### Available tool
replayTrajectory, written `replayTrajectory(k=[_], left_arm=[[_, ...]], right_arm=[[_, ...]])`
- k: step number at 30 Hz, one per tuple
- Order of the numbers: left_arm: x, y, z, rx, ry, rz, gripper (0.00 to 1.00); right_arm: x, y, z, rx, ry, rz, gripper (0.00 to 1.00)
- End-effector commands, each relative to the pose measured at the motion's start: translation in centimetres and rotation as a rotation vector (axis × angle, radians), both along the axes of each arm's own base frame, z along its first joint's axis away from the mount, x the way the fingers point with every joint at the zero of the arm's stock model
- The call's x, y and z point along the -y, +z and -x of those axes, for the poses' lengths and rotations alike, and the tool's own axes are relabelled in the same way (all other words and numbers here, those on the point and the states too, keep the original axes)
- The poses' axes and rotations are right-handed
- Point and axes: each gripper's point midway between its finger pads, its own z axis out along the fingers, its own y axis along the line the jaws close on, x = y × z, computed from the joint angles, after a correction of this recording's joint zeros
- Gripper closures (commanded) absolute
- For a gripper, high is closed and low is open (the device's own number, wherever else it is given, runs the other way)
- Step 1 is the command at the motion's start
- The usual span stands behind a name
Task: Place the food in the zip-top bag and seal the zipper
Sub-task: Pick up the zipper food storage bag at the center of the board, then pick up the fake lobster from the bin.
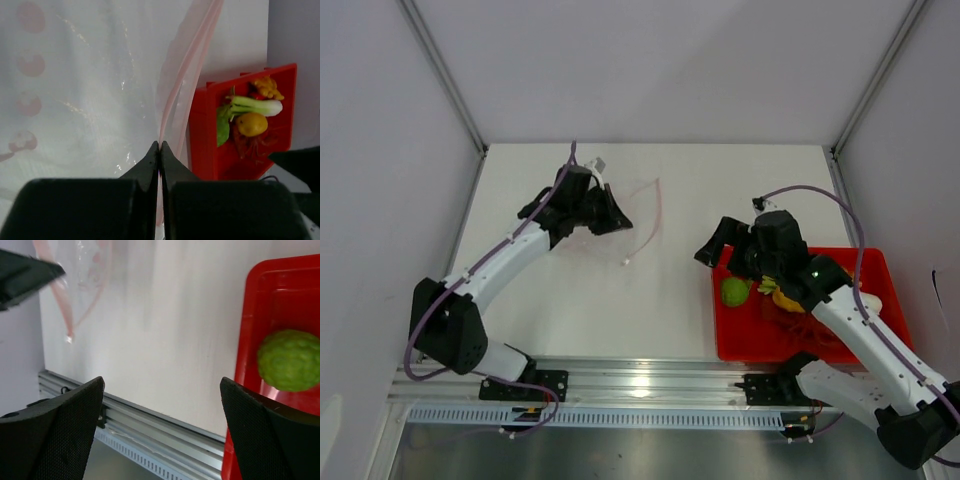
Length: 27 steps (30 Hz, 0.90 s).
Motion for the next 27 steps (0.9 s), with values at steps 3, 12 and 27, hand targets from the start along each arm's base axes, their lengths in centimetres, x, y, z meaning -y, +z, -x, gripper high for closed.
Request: replayTrajectory(k=[3,12,27], left_arm=[[3.2,2.0,5.7,0.118,-0.251,0.117,1.0],[4.7,3.0,9.1,0.14,-0.343,0.111,0.99],[5.5,3.7,11.1,0.126,-0.389,0.205,0.99]], right_arm=[[-4.6,-0.1,-0.9,-0.065,0.104,-0.198,0.02],[-0.4,-1.9,-1.6,-0.088,-0.237,-0.04,0.04],[15.1,-9.9,6.2,-0.433,-0.95,0.082,0.09]])
